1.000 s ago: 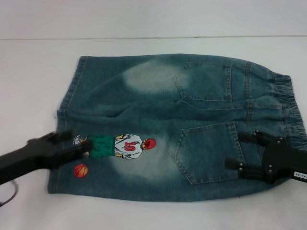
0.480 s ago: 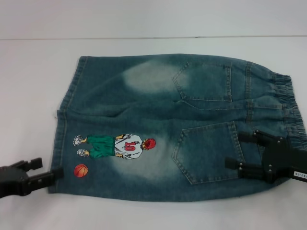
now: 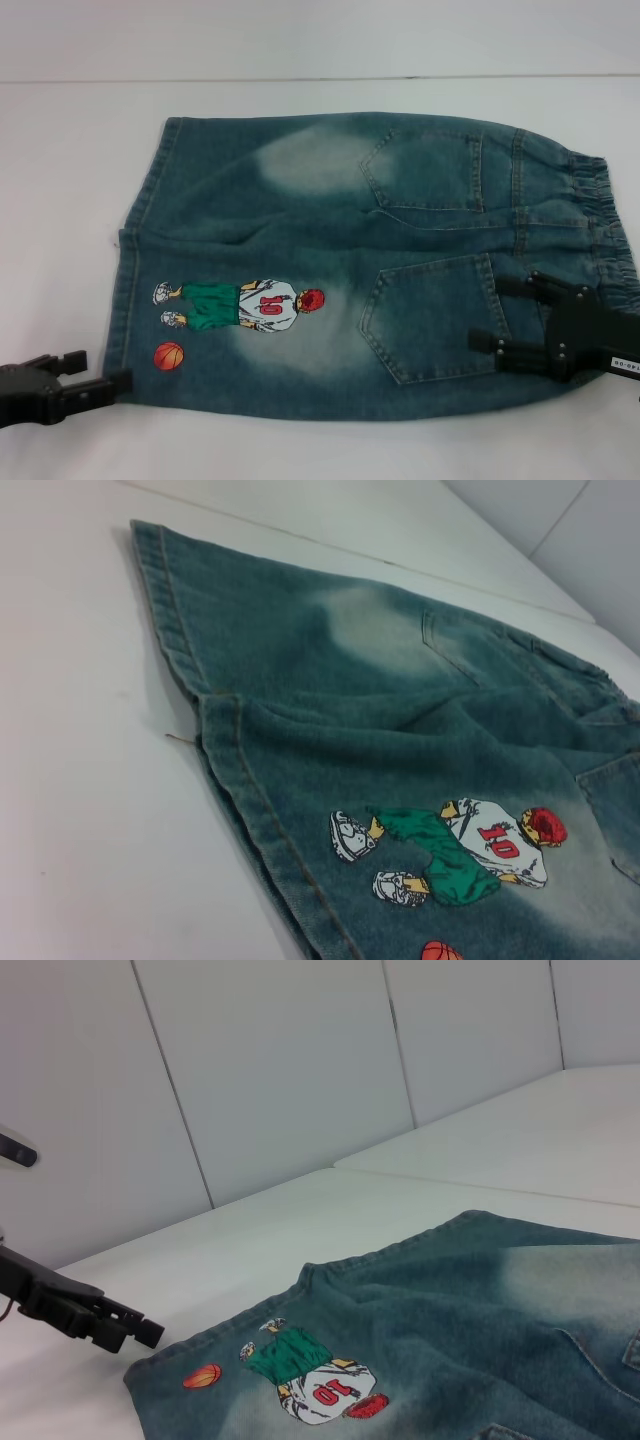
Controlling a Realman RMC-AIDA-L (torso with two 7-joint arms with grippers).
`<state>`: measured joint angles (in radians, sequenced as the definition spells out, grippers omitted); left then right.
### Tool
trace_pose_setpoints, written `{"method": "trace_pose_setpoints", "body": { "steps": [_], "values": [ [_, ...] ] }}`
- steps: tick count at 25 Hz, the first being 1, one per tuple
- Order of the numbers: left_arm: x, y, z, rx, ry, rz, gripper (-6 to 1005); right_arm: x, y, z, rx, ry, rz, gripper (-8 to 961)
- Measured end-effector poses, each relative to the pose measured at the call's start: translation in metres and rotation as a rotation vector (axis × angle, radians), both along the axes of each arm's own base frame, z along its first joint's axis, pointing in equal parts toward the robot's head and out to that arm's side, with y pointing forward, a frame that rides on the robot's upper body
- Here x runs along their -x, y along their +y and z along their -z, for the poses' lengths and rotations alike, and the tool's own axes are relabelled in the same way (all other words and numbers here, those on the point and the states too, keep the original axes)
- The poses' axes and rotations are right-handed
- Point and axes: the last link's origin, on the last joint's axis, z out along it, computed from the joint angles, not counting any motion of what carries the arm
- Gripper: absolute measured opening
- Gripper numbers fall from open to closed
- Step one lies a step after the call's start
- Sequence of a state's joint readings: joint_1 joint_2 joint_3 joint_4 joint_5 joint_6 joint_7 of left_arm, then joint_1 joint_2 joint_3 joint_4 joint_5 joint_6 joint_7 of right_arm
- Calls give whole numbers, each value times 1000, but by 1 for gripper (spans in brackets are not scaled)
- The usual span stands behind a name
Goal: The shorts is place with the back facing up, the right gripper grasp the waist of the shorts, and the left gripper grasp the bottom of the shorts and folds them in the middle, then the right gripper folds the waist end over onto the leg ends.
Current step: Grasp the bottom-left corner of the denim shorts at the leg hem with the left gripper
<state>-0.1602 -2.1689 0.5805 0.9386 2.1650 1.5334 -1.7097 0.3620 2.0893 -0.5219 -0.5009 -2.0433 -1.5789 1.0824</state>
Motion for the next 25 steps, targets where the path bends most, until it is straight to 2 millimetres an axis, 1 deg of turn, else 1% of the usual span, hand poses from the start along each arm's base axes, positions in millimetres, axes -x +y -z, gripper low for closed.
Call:
{"method": "trace_pose_setpoints", "body": {
  "steps": [11,13,22,25],
  "values": [
    [-5,3,5,29,-4,21,868,0,0,0,-1,2,4,945],
    [-10,6,8,46,-11,42,866,0,0,0,-1,2,4,945],
    [-19,11,19,86,-48,73,857,-1,-1,0,-4,-3,3,946],
    [-21,13,20,86,-52,84,854,-1,-1,0,-5,-3,3,946]
  ]
}}
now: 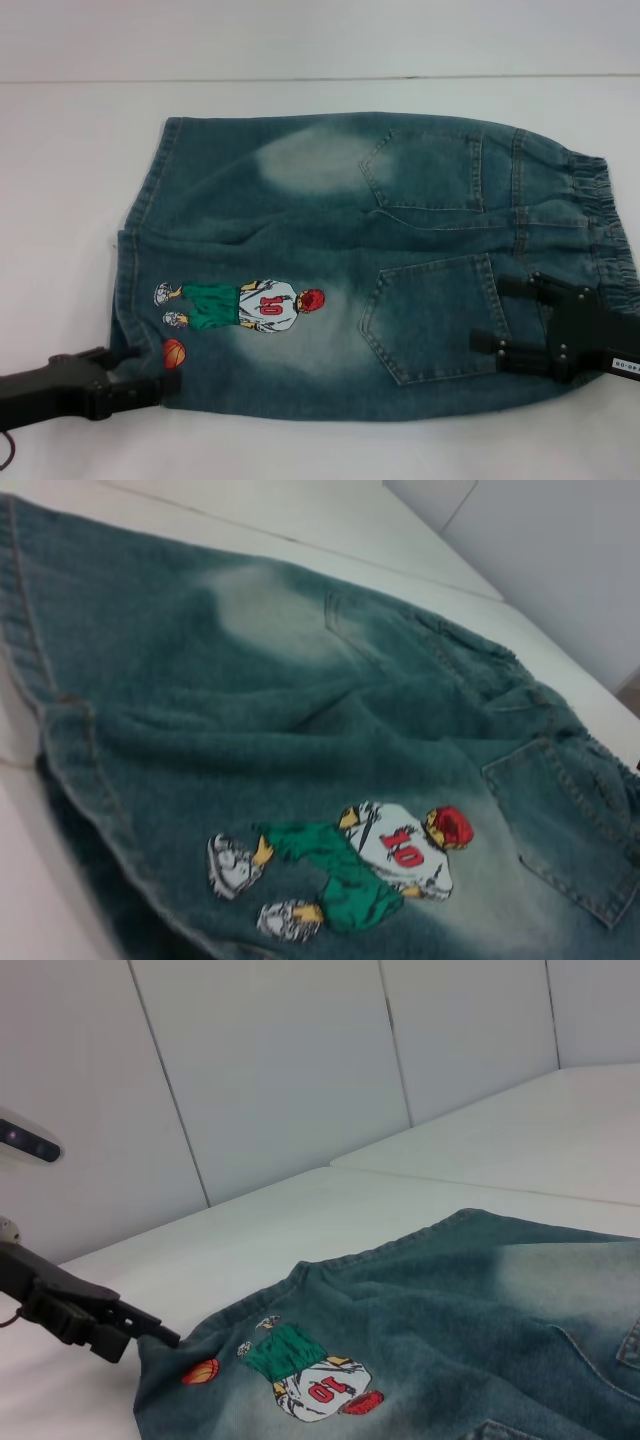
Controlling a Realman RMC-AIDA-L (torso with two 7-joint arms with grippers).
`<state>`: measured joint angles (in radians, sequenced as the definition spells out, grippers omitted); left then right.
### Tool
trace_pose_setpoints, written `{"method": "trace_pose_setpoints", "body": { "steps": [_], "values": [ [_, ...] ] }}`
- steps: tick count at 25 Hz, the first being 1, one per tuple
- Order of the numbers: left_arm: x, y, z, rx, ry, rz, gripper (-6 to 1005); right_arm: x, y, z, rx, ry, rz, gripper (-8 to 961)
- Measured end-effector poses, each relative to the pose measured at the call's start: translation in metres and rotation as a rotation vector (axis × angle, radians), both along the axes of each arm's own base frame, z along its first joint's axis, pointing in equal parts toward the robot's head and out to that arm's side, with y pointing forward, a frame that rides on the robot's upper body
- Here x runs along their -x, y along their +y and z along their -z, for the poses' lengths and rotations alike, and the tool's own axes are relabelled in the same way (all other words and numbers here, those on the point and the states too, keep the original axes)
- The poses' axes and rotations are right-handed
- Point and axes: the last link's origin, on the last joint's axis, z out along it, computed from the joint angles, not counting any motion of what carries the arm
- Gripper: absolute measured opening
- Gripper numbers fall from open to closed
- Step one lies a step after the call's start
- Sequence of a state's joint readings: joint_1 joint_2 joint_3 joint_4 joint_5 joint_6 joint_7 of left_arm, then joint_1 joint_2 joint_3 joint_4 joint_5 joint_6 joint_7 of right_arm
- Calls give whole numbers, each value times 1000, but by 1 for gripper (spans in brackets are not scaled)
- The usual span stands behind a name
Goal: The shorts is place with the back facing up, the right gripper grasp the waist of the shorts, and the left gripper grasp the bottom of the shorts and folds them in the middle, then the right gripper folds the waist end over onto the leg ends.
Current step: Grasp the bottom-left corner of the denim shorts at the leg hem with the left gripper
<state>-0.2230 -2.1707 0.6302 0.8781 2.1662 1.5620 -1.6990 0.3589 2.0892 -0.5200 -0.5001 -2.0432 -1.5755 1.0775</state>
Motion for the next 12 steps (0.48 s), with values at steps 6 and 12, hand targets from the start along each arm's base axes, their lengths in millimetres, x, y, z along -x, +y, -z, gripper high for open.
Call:
{"method": "trace_pose_setpoints", "body": {
  "steps": [6,12],
  "values": [
    [-6,7,-1,-22,-22,20,847,0,0,0,-3,0,1,945],
    [-12,10,5,-7,-37,39,841,-1,1,0,-7,-6,7,945]
  ]
}}
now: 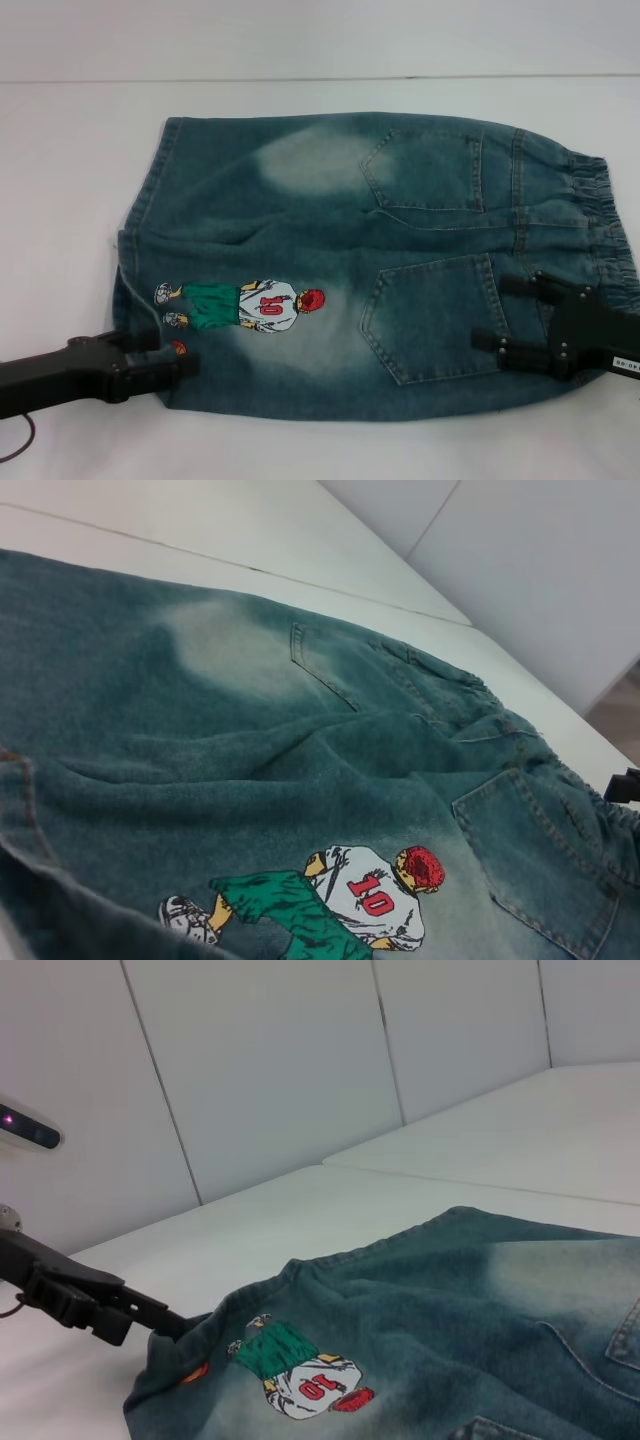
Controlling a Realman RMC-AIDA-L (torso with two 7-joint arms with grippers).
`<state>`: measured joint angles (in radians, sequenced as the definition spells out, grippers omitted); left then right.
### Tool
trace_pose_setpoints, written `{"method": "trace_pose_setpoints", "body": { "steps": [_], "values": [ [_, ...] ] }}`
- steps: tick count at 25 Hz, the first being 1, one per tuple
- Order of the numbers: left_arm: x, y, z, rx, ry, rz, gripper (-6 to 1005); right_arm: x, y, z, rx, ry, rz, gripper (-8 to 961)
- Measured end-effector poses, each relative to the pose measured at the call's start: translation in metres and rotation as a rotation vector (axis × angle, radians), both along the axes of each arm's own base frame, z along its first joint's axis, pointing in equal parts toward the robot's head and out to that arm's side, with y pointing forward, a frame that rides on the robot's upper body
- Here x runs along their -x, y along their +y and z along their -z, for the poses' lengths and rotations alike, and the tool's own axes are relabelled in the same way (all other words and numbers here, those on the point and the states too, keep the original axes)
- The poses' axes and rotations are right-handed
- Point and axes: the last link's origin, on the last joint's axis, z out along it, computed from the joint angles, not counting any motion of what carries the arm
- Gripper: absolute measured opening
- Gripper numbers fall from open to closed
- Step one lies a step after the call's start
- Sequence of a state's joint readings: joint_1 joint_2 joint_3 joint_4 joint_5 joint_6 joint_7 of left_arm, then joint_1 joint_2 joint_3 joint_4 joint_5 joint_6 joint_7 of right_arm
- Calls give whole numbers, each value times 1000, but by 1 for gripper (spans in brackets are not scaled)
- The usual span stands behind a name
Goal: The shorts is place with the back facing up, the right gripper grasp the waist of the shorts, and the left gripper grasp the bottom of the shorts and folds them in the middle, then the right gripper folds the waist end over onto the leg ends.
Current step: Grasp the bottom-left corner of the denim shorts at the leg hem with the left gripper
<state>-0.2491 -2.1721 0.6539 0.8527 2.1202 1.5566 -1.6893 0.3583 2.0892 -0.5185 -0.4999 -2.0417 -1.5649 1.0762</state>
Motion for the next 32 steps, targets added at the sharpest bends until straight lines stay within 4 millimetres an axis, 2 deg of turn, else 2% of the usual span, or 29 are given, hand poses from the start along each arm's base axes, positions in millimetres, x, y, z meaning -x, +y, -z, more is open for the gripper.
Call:
{"method": "trace_pose_setpoints", "body": {
  "steps": [29,32],
  "values": [
    [12,0,-2,-24,63,-39,811,-1,-1,1,6,4,9,943],
    [12,0,-1,-22,67,-39,777,-1,-1,1,6,4,9,942]
  ]
}}
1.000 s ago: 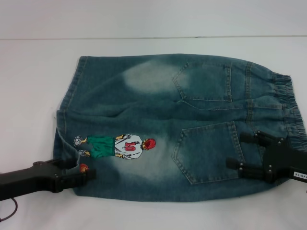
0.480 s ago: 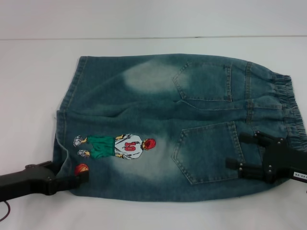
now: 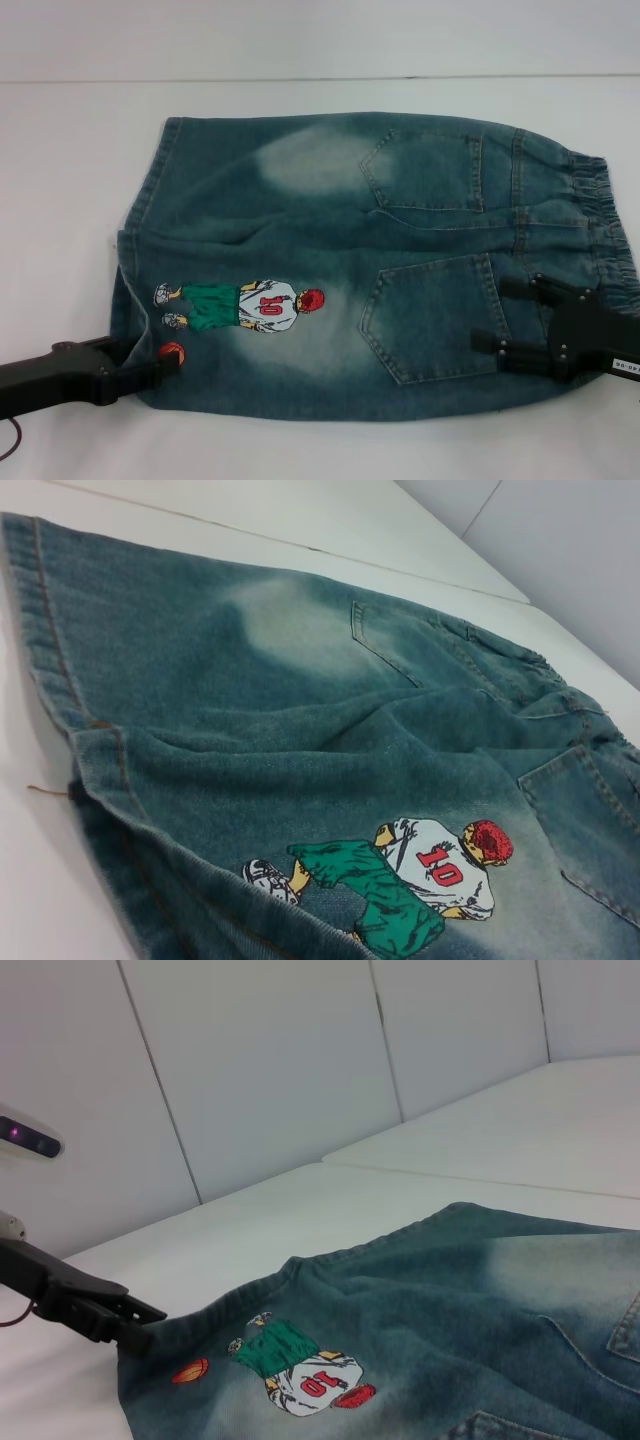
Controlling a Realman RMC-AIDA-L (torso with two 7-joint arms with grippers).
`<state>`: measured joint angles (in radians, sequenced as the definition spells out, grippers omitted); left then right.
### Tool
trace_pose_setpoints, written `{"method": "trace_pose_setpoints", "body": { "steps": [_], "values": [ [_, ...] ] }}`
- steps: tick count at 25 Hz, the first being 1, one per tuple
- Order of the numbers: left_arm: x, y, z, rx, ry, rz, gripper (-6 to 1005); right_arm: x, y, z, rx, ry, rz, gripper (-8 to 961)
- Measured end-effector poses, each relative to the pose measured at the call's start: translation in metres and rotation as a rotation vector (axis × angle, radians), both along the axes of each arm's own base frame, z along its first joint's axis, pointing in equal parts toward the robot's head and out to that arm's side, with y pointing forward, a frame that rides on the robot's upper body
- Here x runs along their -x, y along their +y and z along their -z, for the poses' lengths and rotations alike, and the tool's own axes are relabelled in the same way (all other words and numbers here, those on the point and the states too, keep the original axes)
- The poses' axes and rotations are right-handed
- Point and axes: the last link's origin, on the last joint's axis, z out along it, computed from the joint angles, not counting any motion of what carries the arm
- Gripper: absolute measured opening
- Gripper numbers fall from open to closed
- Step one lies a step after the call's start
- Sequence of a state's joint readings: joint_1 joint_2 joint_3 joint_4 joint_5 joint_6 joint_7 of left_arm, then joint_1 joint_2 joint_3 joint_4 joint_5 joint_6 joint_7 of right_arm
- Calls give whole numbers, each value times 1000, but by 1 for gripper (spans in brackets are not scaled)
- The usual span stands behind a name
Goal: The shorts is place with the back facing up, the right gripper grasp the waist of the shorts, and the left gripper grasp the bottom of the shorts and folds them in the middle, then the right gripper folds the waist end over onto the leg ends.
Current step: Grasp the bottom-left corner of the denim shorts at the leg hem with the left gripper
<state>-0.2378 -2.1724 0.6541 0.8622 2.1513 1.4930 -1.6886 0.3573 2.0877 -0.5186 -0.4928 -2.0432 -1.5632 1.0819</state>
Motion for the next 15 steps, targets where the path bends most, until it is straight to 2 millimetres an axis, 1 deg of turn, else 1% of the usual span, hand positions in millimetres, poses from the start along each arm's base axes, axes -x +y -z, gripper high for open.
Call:
{"method": "trace_pose_setpoints", "body": {
  "steps": [8,15],
  "values": [
    [0,0,0,2,-1,1,687,0,0,0,-1,-1,-1,942],
    [0,0,-1,-8,-9,-4,686,0,0,0,-2,0,-1,941]
  ]
}}
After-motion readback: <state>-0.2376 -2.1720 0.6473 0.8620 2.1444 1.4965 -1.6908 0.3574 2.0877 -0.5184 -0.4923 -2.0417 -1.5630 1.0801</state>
